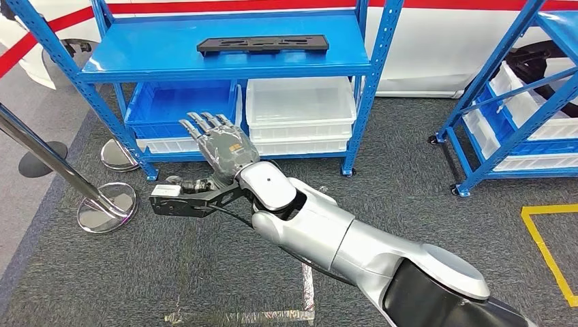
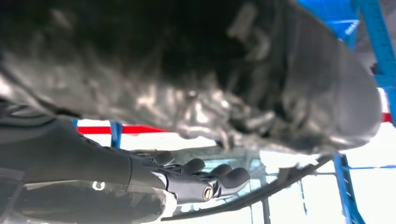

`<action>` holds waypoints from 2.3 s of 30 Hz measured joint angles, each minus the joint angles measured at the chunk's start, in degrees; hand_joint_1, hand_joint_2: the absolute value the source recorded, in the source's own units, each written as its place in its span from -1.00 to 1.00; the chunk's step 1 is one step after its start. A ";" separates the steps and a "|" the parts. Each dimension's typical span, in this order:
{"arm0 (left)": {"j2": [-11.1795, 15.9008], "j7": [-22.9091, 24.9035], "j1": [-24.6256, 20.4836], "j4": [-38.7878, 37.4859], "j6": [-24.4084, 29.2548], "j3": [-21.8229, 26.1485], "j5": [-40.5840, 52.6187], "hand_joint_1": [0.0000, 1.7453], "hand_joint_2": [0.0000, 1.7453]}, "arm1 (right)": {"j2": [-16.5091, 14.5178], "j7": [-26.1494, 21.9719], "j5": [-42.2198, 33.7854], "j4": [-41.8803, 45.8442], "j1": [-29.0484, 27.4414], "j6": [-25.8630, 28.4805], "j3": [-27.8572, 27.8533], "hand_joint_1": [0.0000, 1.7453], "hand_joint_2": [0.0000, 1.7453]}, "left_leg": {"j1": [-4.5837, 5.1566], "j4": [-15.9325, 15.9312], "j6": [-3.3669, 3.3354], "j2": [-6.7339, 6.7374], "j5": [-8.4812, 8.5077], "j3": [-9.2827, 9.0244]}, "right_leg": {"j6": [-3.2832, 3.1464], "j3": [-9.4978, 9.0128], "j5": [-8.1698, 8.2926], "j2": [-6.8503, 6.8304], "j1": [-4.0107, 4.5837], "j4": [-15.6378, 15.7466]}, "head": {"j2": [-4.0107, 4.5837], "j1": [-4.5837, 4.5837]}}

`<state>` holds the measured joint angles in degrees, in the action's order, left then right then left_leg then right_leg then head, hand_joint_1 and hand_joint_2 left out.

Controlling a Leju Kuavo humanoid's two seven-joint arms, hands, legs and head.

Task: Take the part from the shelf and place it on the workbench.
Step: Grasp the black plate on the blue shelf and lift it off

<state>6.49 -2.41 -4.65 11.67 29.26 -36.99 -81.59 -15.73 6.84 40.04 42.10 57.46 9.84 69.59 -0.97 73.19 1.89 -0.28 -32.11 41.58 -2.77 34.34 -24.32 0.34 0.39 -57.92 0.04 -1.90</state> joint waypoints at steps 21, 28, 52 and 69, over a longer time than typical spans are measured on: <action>0.34 0.17 -0.10 -0.20 -0.82 -0.06 2.82 -1.00 -1.00 | 1.32 3.26 4.53 -0.18 0.43 1.82 0.00 -1.00 -1.00 | 0.09 -14.48 -2.53 -2.03 5.36 -8.23 | 2.34 3.66 1.28 1.14 -0.41 -3.40 | 0.00 0.52; -1.80 -1.71 -0.44 -0.19 0.32 -1.08 5.32 -1.00 -1.00 | 1.37 4.10 5.48 0.25 0.39 0.93 0.00 -1.00 -1.00 | -0.11 -9.08 -0.55 -0.84 2.30 -5.65 | 1.00 0.66 0.80 1.00 -0.84 0.20 | 0.00 0.19; -2.27 0.16 -0.53 -0.20 -0.65 -3.85 7.55 -1.00 -1.00 | 1.39 2.04 6.53 -0.44 1.53 0.60 0.00 -1.00 -1.00 | 0.22 -14.39 -2.47 -0.52 6.48 -6.90 | 1.81 2.07 0.31 0.22 0.02 -2.36 | 0.00 0.26; -1.91 0.77 -0.44 -0.20 -0.84 -5.37 8.20 -1.00 -1.00 | 1.45 2.73 7.31 -0.39 1.40 -0.42 0.00 -1.00 -1.00 | 0.25 -14.78 -1.18 -0.12 8.71 -4.69 | 1.75 -1.53 -2.30 0.50 0.04 -0.54 | 0.00 -0.44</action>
<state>4.58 -1.64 -5.10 11.47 28.42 -42.36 -73.39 -14.27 9.57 47.35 41.71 58.87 9.42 69.59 -0.73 58.42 0.72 -0.41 -23.41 36.89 -1.02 32.81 -26.63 0.84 0.43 -58.45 0.04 -2.34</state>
